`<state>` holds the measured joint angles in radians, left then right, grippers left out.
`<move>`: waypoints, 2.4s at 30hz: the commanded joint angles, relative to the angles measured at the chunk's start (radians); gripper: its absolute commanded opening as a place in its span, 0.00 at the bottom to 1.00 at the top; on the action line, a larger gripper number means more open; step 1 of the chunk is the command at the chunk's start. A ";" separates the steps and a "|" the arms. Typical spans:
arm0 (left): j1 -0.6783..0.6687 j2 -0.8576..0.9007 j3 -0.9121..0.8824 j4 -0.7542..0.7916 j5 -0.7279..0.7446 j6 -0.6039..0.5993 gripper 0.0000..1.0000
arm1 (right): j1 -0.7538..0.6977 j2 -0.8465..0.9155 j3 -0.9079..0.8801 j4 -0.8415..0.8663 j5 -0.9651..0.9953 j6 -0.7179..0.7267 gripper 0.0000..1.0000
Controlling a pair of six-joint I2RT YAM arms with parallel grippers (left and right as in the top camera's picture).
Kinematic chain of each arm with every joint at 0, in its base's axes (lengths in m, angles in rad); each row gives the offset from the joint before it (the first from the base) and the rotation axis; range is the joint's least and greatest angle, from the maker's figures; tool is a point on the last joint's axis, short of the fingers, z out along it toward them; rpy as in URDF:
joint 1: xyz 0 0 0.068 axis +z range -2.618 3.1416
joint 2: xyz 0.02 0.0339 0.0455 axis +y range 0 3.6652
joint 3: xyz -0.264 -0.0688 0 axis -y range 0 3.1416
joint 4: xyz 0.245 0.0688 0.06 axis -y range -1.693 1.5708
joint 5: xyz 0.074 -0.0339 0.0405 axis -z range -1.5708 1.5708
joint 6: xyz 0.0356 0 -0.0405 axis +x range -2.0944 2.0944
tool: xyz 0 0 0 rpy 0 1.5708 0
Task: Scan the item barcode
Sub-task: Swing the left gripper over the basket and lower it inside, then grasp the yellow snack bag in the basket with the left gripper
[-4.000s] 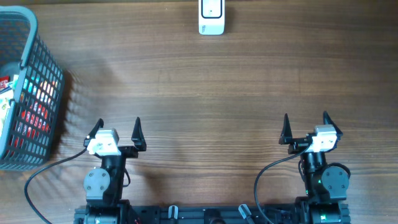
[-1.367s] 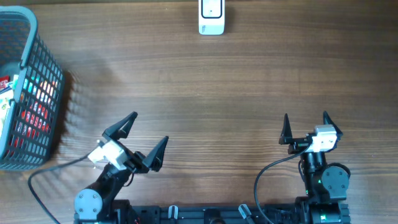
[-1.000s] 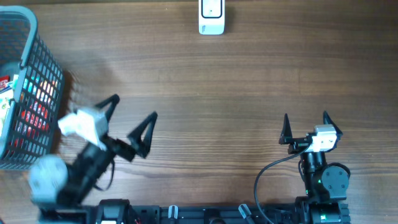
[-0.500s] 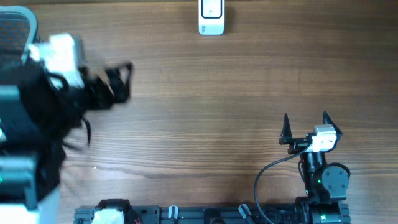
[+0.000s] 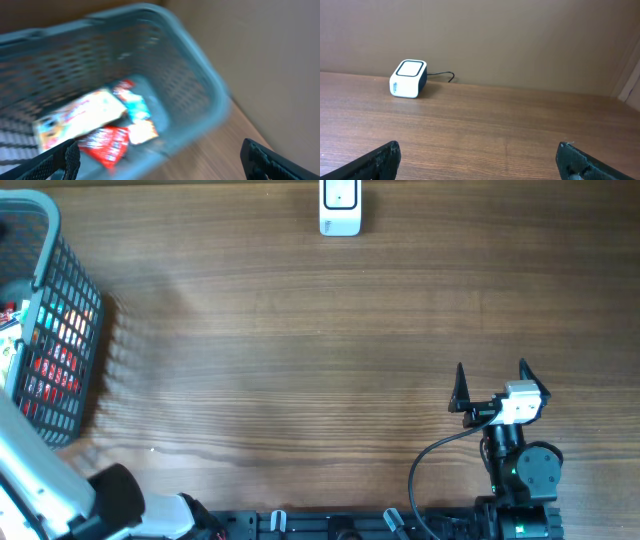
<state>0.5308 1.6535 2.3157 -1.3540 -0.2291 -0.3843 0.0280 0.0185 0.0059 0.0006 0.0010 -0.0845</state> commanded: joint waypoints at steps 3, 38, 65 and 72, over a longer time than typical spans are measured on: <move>0.185 0.090 0.021 -0.026 0.013 -0.067 1.00 | -0.004 -0.005 -0.001 0.005 -0.002 -0.010 1.00; 0.222 0.554 -0.230 0.071 0.003 0.404 0.98 | -0.004 -0.005 -0.001 0.005 -0.002 -0.011 1.00; 0.218 0.555 -0.452 0.271 -0.105 0.512 0.88 | -0.004 -0.005 -0.001 0.005 -0.002 -0.010 1.00; 0.218 0.555 -0.452 0.296 -0.106 0.512 0.36 | -0.004 -0.005 -0.001 0.005 -0.002 -0.011 1.00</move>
<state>0.7460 2.2070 1.8782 -1.0672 -0.3267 0.1230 0.0280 0.0185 0.0059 0.0006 0.0013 -0.0845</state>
